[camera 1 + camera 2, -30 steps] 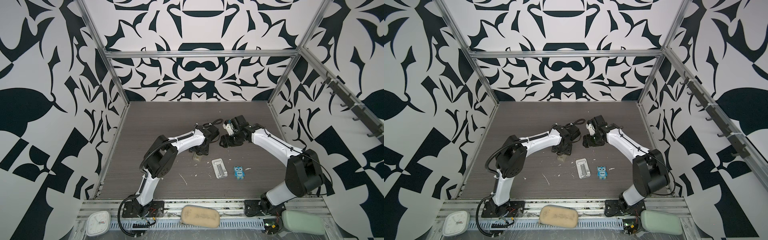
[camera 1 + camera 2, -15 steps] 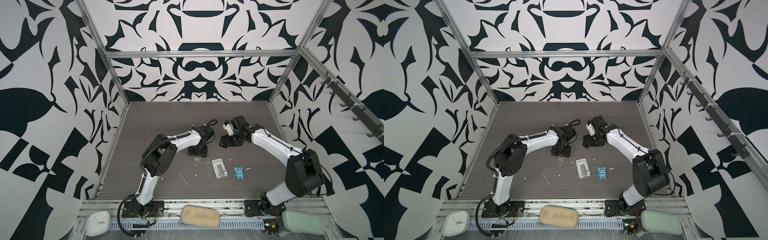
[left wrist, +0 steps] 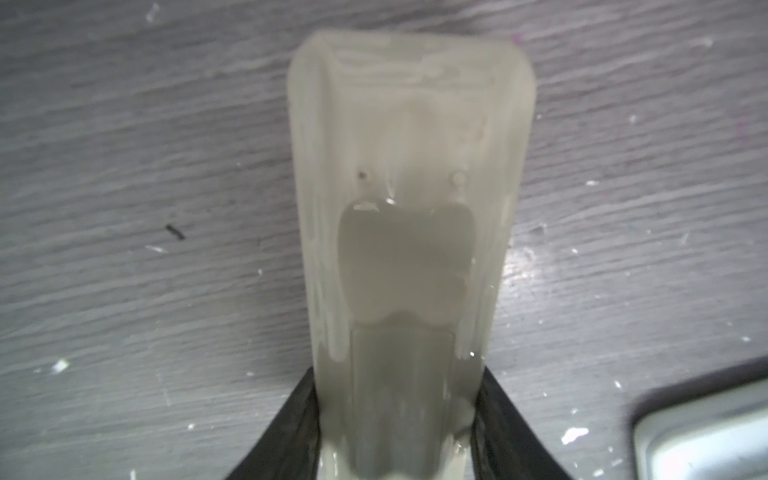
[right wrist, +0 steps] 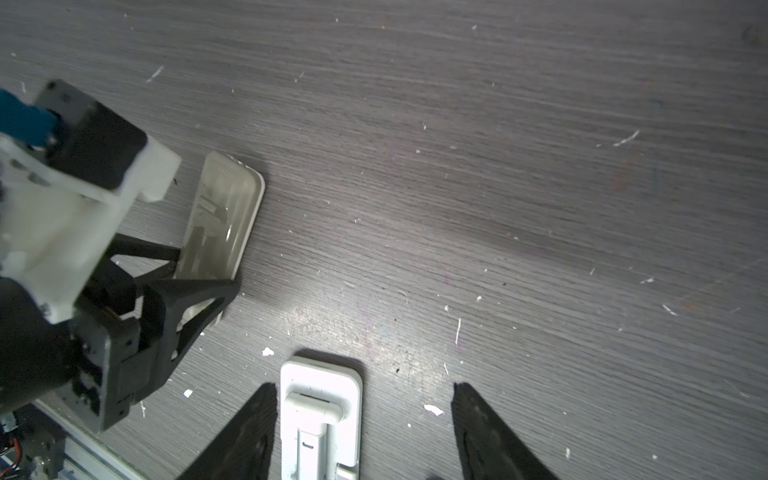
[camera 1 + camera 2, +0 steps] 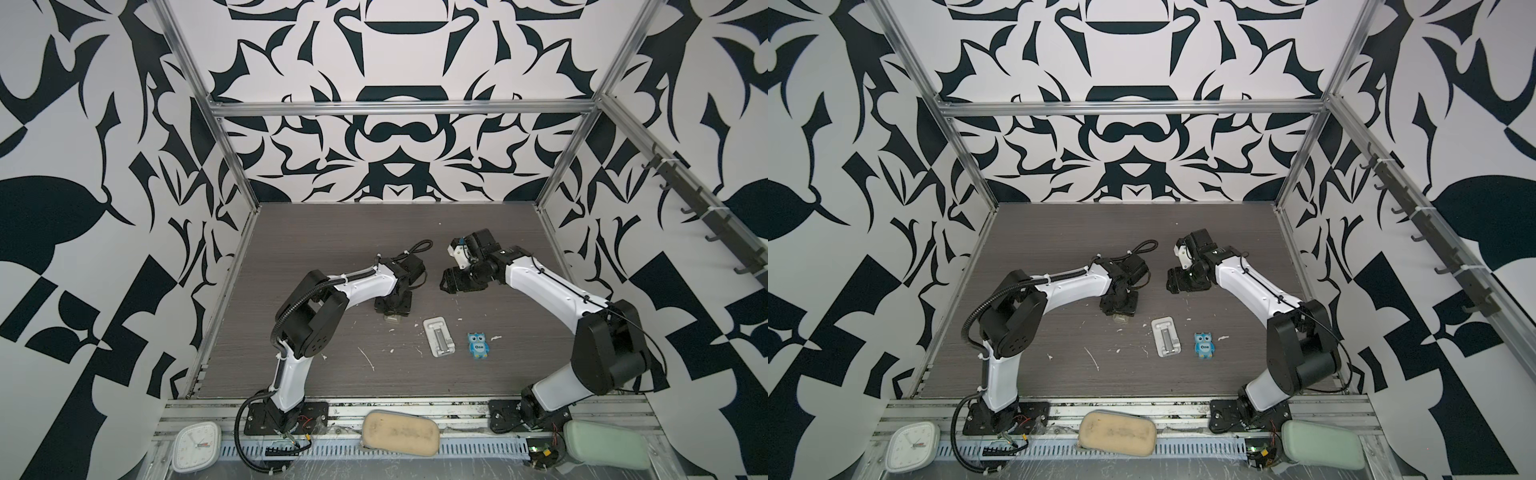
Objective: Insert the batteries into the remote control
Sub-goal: 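Close the left gripper around the remote's end over the cover, then lift the remote with the left gripper toward the approaching right gripper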
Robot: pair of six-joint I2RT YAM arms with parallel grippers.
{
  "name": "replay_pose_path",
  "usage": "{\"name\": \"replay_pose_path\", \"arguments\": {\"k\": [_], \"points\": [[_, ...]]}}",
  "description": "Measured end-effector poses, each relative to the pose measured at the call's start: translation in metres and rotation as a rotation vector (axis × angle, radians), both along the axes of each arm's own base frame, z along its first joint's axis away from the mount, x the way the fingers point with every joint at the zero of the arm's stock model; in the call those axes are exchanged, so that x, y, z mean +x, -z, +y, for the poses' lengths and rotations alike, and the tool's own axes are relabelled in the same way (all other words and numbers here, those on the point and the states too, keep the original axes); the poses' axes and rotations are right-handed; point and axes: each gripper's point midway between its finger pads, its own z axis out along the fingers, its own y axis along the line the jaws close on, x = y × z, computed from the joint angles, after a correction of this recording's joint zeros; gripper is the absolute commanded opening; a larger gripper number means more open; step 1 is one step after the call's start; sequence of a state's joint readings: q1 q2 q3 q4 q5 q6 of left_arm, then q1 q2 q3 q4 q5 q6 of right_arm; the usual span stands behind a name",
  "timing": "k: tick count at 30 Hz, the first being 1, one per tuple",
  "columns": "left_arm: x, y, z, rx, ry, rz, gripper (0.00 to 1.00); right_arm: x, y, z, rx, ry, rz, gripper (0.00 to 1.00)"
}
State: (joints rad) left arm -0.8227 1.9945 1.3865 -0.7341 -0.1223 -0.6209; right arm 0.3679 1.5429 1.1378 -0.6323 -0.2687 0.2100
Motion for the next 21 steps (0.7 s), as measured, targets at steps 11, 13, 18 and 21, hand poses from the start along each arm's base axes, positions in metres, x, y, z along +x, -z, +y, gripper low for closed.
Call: {"name": "replay_pose_path", "arguments": {"k": [11, 13, 18, 21], "points": [[0.008, -0.079, -0.001, -0.407, -0.05, -0.1, 0.22, -0.005, -0.066, 0.021, 0.218, -0.056, -0.115, 0.71], [0.015, -0.111, -0.005, -0.525, -0.04, -0.153, 0.22, -0.007, -0.085, 0.03, 0.296, -0.073, -0.138, 0.72], [0.022, -0.179, -0.016, -0.777, 0.027, -0.237, 0.23, -0.005, -0.14, 0.058, 0.526, -0.137, -0.196, 0.73], [0.016, -0.203, -0.024, -0.881, 0.085, -0.239, 0.24, -0.005, -0.167, 0.071, 0.646, -0.183, -0.227, 0.74]]}}
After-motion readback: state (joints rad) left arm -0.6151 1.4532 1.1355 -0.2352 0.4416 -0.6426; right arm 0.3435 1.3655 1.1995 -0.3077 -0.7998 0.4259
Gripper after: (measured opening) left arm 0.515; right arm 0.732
